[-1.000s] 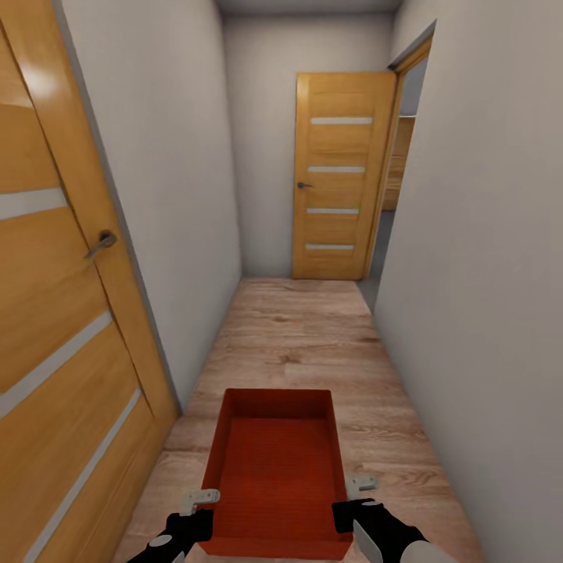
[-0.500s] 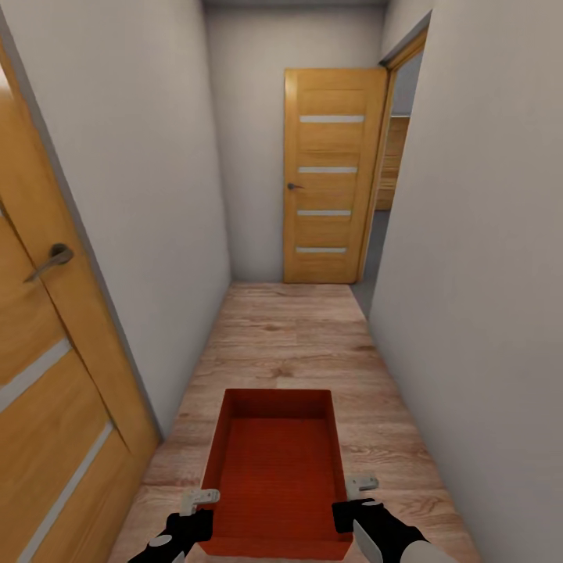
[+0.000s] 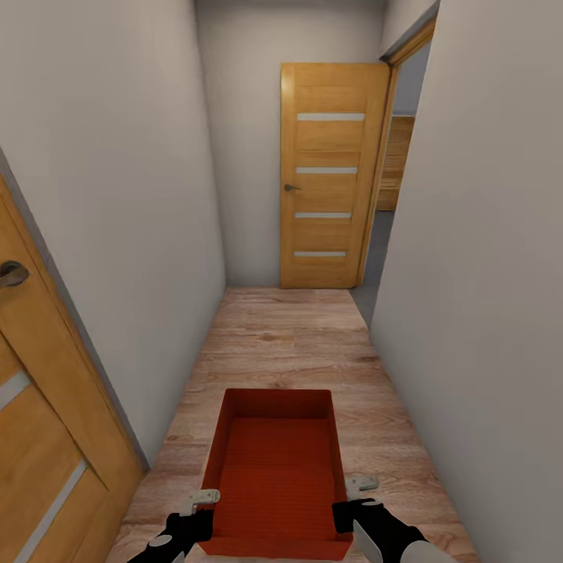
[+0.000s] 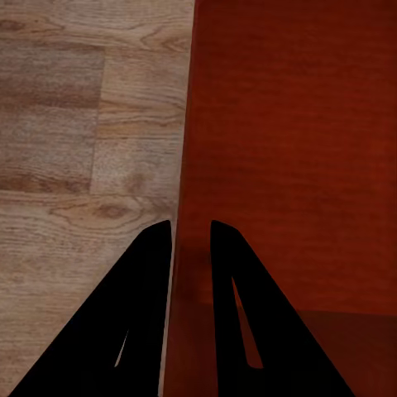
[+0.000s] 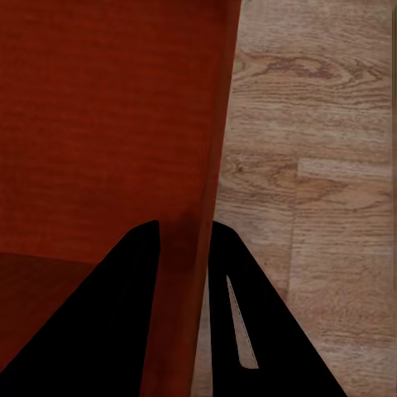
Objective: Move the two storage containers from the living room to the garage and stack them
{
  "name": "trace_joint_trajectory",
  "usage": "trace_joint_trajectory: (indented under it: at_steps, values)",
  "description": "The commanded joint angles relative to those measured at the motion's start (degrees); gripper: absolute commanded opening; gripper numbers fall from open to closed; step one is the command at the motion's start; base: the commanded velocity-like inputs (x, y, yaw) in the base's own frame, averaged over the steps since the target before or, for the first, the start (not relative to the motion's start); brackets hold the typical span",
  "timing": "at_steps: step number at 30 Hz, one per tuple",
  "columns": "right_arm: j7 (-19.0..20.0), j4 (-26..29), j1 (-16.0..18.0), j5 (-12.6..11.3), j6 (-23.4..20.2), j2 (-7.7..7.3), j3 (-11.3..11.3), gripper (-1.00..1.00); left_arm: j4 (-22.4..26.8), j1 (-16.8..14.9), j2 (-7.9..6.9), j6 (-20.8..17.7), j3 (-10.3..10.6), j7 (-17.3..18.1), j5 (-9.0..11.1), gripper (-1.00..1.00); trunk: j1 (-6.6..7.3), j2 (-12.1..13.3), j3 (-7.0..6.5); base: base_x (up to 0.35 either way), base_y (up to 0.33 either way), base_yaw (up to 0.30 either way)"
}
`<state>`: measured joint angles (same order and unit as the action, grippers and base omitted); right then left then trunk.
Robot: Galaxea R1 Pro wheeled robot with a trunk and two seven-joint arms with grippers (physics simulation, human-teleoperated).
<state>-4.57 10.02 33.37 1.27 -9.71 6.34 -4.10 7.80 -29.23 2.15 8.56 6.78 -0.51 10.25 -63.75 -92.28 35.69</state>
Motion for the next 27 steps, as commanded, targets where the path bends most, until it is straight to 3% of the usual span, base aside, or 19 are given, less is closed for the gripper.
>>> trace_joint_trajectory:
  at_steps: [1,27]
  values:
    - [-0.4,0.1,0.0,1.1,-0.5,-0.37,0.0,-1.00,0.0,0.0,-0.04,0.2,0.3,-0.5,0.4,-1.00,-0.03,0.0,0.05,0.340,0.000,-0.076]
    - [-0.4,0.1,0.0,1.1,-0.5,-0.37,0.0,-1.00,0.0,0.0,-0.04,0.2,0.3,-0.5,0.4,-1.00,-0.03,0.0,0.05,0.340,0.035,-0.020]
